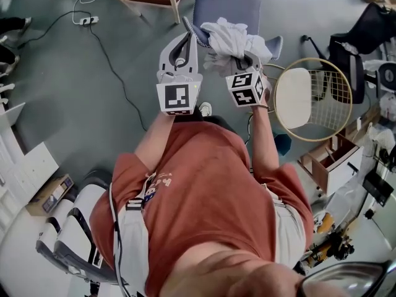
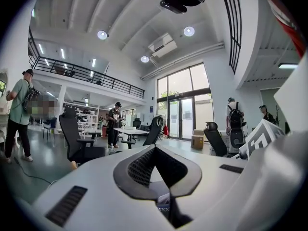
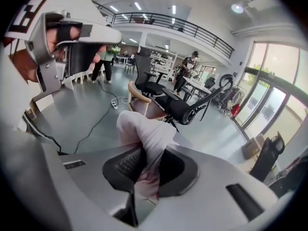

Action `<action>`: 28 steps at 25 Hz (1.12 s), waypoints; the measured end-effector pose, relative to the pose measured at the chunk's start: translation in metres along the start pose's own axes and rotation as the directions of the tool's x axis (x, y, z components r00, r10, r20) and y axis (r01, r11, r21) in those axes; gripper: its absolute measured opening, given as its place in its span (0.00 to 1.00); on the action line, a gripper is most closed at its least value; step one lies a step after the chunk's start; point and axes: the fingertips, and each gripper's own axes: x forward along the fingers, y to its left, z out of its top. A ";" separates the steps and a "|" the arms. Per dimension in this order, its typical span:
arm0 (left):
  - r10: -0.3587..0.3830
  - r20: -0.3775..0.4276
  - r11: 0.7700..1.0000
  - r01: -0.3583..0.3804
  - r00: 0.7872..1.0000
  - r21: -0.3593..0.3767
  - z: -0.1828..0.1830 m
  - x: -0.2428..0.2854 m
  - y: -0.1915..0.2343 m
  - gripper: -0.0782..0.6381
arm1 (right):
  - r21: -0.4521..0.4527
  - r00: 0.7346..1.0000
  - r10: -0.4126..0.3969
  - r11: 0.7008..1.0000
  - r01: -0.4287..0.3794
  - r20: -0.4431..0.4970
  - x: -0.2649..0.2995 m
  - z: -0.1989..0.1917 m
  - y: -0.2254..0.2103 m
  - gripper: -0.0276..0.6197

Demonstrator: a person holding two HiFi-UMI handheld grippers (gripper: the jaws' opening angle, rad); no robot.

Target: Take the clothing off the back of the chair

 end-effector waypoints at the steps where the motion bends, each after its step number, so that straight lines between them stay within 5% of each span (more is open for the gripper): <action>1: 0.001 0.001 1.000 -0.001 1.000 -0.001 0.002 -0.002 -0.001 0.13 | 0.024 1.000 0.000 1.000 0.000 0.013 -0.001 0.000 0.000 0.15; 16: 0.021 0.070 0.998 -0.025 0.997 0.055 0.044 -0.049 -0.032 0.13 | 0.235 0.971 -0.058 0.972 0.002 0.232 -0.063 0.013 -0.014 0.12; 28: 0.062 0.159 0.994 -0.075 0.985 0.079 0.086 -0.096 -0.057 0.13 | 0.282 0.867 -0.174 0.959 0.041 0.467 -0.178 0.046 -0.052 0.12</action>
